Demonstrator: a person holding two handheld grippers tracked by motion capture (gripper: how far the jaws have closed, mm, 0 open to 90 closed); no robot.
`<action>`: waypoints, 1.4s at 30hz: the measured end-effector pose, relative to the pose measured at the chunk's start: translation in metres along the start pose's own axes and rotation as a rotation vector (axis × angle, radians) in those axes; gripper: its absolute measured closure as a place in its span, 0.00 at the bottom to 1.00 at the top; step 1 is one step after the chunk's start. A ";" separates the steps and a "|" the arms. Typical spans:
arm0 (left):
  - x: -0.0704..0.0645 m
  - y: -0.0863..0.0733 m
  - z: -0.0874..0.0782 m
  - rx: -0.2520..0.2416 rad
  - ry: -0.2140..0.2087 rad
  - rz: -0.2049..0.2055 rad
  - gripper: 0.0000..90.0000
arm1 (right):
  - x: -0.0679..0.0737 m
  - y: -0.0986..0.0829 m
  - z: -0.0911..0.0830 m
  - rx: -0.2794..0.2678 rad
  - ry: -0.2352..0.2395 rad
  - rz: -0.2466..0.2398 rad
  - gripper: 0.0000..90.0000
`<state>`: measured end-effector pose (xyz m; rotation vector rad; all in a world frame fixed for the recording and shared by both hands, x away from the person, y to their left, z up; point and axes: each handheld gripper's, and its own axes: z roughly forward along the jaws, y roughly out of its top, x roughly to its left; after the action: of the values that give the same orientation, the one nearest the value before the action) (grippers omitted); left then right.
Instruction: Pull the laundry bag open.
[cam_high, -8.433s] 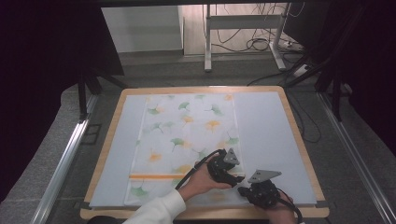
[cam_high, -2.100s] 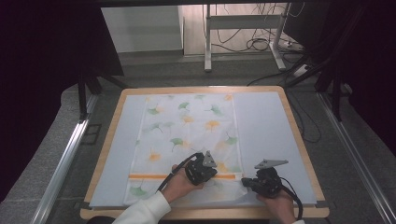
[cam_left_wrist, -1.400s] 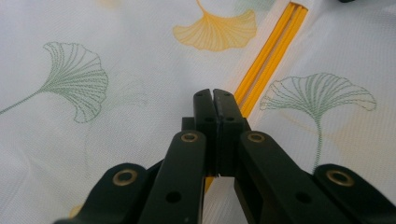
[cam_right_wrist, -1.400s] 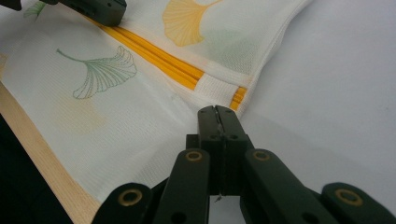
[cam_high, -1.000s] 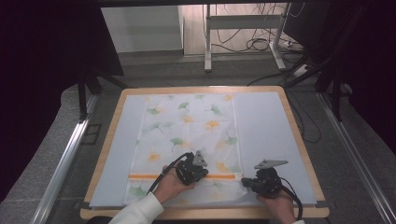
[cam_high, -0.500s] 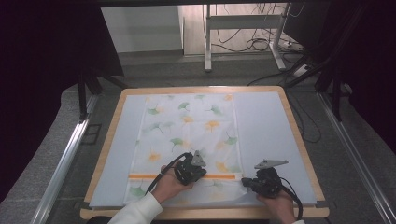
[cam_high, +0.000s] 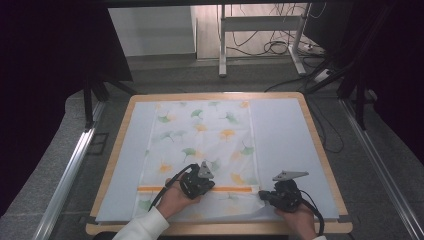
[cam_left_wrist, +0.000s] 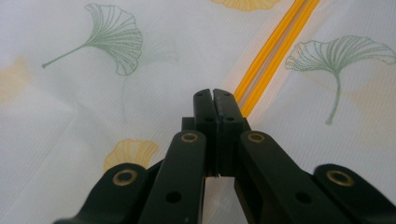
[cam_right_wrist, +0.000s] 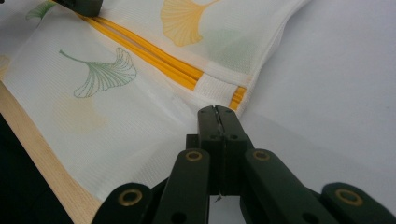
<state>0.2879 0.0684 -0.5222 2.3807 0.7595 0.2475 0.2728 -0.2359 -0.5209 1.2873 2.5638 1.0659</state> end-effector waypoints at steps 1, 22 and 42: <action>0.000 -0.001 0.000 0.001 0.002 0.000 1.00 | 0.000 0.000 0.000 0.000 0.000 0.000 1.00; 0.015 -0.022 -0.016 0.009 0.029 -0.041 1.00 | 0.000 0.000 0.000 -0.001 -0.001 0.003 1.00; 0.021 -0.038 -0.028 0.018 0.055 -0.057 1.00 | 0.000 0.000 0.000 -0.001 0.000 0.003 1.00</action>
<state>0.2780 0.1195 -0.5233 2.3734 0.8569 0.2841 0.2726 -0.2363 -0.5211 1.2910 2.5612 1.0677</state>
